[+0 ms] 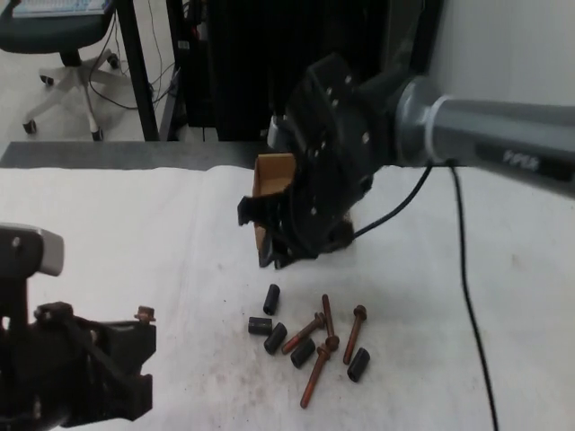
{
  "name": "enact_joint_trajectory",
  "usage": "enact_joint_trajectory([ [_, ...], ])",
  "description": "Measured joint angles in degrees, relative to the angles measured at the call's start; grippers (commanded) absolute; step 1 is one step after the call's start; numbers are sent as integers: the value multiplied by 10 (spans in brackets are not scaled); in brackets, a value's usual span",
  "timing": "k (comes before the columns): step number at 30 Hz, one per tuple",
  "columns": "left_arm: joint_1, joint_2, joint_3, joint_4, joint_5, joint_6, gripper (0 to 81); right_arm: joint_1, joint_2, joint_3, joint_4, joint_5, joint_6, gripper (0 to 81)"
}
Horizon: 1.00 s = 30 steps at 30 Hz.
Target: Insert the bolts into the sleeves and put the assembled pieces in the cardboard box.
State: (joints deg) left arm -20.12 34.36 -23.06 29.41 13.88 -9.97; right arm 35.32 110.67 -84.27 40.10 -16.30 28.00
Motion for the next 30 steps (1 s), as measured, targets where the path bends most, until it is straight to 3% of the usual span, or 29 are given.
enact_joint_trajectory([
  [12,0,2,0,-24,0,31,3,11,61,0,-11,-22,89,204],
  [30,0,2,0,-24,0,39,3,-5,61,0,-15,-22,54,252],
])
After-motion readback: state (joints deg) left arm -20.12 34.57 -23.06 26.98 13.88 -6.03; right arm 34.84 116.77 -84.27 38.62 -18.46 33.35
